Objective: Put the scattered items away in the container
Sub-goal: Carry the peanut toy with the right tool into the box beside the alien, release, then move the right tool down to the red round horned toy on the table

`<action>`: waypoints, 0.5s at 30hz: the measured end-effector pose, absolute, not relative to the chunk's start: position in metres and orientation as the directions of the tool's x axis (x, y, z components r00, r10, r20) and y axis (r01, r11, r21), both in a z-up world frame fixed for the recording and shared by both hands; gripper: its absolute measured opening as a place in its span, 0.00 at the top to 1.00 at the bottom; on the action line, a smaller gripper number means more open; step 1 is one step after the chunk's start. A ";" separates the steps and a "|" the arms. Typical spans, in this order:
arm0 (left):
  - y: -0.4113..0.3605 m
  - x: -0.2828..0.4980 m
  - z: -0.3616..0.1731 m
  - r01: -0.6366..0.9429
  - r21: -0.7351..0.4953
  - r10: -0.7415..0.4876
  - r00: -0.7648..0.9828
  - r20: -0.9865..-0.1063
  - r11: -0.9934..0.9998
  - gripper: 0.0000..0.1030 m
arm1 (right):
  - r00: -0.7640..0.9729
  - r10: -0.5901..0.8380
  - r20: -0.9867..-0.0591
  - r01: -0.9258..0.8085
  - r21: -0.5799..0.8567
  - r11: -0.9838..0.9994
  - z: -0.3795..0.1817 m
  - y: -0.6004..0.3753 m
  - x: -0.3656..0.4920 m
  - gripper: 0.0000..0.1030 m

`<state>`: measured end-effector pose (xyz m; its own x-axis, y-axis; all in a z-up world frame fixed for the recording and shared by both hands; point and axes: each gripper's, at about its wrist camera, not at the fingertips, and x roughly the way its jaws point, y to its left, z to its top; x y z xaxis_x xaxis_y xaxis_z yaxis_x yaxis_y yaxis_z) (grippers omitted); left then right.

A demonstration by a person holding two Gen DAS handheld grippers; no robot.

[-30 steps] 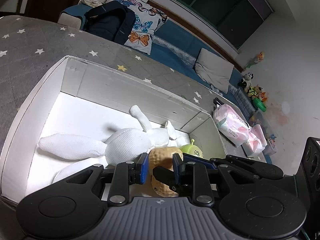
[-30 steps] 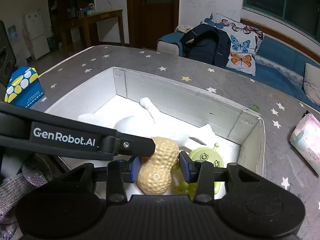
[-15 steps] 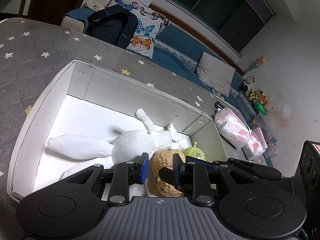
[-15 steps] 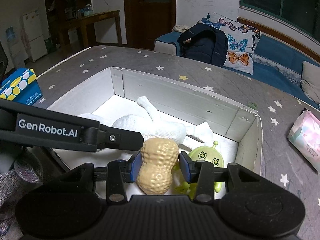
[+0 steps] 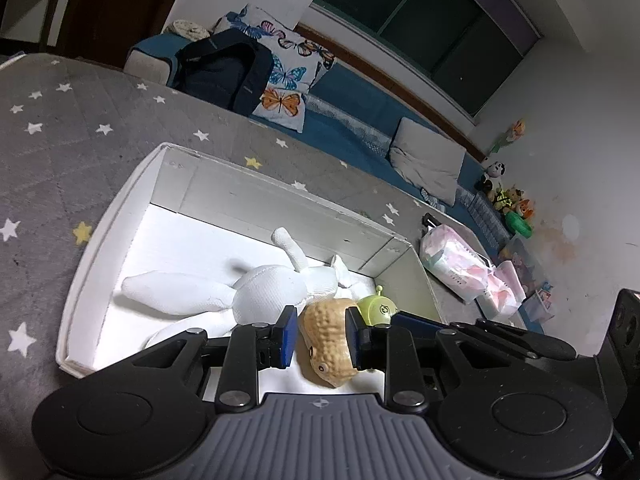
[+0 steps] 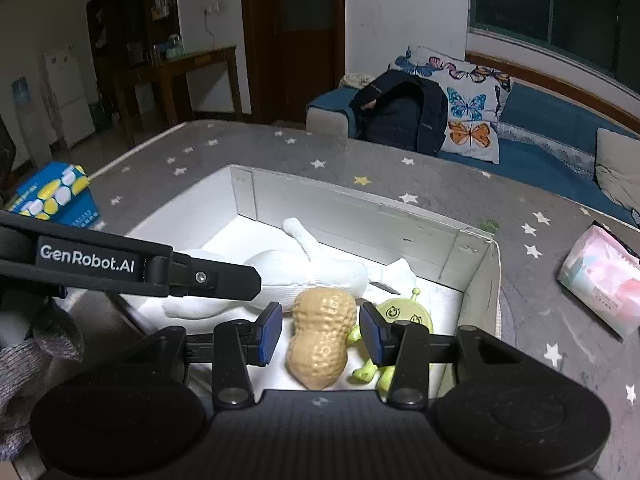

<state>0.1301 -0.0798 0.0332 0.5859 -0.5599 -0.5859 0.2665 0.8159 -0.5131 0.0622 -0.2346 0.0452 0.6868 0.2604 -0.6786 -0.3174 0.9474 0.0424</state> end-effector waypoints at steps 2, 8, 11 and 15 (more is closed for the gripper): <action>-0.078 0.124 0.036 0.269 -0.511 -0.559 0.591 -0.581 0.816 0.73 | 0.694 0.267 -0.668 -0.316 0.051 0.947 0.048 -0.236 0.053 0.58; -0.073 0.103 0.041 0.281 -0.509 -0.564 0.598 -0.570 0.813 0.72 | 0.717 0.283 -0.638 -0.315 0.066 0.947 0.055 -0.238 0.023 0.58; -0.068 0.090 0.041 0.279 -0.517 -0.566 0.606 -0.559 0.809 0.72 | 0.734 0.293 -0.613 -0.318 0.071 0.945 0.060 -0.239 0.005 0.58; -0.062 0.073 0.041 0.278 -0.520 -0.565 0.619 -0.546 0.807 0.72 | 0.748 0.320 -0.581 -0.324 0.100 0.941 0.066 -0.241 -0.017 0.56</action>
